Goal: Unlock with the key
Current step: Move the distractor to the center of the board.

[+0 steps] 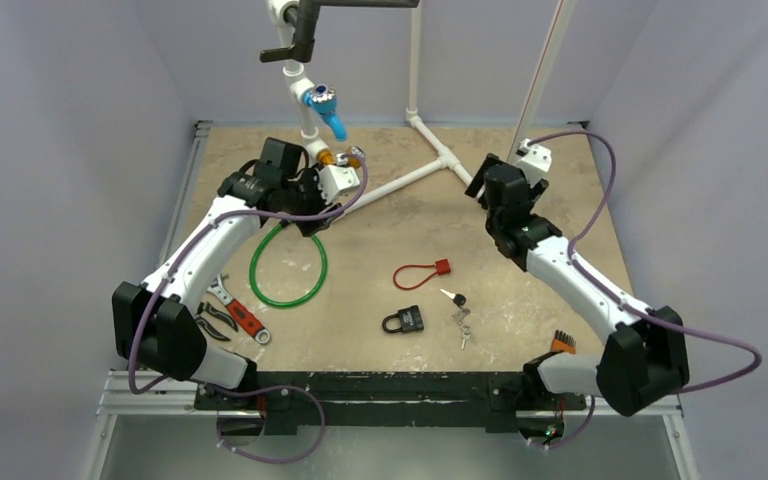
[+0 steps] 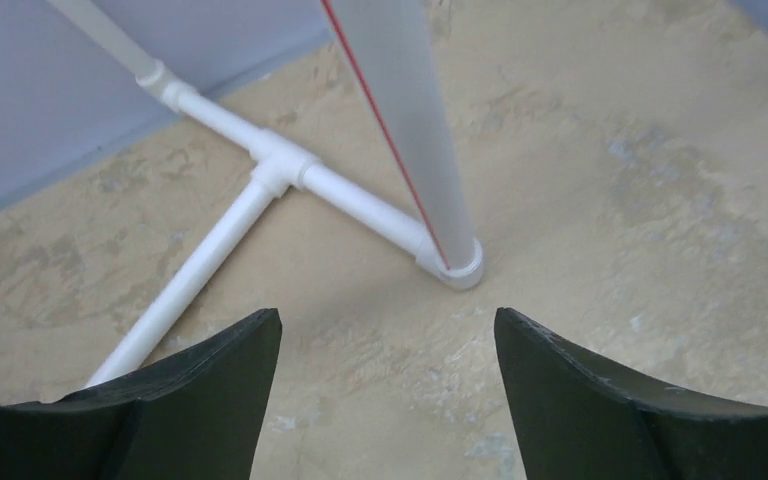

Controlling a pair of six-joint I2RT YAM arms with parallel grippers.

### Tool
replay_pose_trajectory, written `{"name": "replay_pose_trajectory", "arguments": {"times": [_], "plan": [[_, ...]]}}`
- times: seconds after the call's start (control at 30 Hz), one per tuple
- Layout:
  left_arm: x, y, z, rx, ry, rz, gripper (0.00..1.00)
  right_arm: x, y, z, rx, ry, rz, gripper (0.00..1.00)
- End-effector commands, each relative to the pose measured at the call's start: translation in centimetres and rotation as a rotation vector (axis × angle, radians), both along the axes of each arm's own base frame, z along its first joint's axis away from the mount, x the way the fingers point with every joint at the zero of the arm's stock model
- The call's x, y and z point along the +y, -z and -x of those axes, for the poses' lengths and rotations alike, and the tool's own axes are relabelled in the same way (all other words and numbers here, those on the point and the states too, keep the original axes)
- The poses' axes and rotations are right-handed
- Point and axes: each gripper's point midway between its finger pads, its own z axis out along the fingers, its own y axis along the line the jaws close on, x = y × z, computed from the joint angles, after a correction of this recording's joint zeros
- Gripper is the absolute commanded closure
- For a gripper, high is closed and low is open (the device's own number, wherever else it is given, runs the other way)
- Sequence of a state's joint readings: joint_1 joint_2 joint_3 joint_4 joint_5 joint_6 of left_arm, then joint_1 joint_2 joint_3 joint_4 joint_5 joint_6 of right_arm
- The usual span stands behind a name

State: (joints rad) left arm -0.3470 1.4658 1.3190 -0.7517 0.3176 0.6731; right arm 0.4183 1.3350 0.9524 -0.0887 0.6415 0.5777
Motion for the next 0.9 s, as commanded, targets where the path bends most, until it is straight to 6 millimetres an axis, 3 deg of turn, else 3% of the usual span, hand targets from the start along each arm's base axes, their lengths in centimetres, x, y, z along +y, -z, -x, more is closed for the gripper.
{"name": "replay_pose_trajectory", "arguments": {"times": [0.0,0.17,0.27,0.3,0.43,0.57,0.7,0.87], "plan": [[3.2,0.1,-1.6,-0.015,-0.227,-0.001,0.39,-2.7,-5.3,0.6,-0.175,0.102,0.028,0.16],[1.5,0.9,1.6,0.07,-0.175,0.054,0.39,-2.8,-7.4,-2.0,-0.189,0.097,0.12,0.14],[0.8,1.7,3.4,0.111,-0.152,0.061,0.39,-2.5,-7.9,-2.6,-0.182,0.094,0.104,0.18],[0.7,1.9,3.9,0.122,-0.152,0.068,0.39,-2.3,-7.6,-2.4,-0.173,0.089,0.08,0.19],[1.1,2.7,5.2,0.146,-0.153,0.066,0.39,-2.0,-3.2,0.9,-0.08,0.058,0.009,0.28],[1.1,3.2,6.0,0.162,-0.144,0.069,0.39,-2.6,0.1,4.5,-0.047,0.058,-0.031,0.28],[0.3,2.4,5.8,0.165,-0.12,0.09,0.38,-2.8,0.2,5.9,-0.04,0.036,-0.048,0.3],[0.3,2.9,5.0,0.184,-0.155,0.074,0.38,-0.3,-2.2,5.6,-0.1,-0.086,-0.099,0.37]]}}
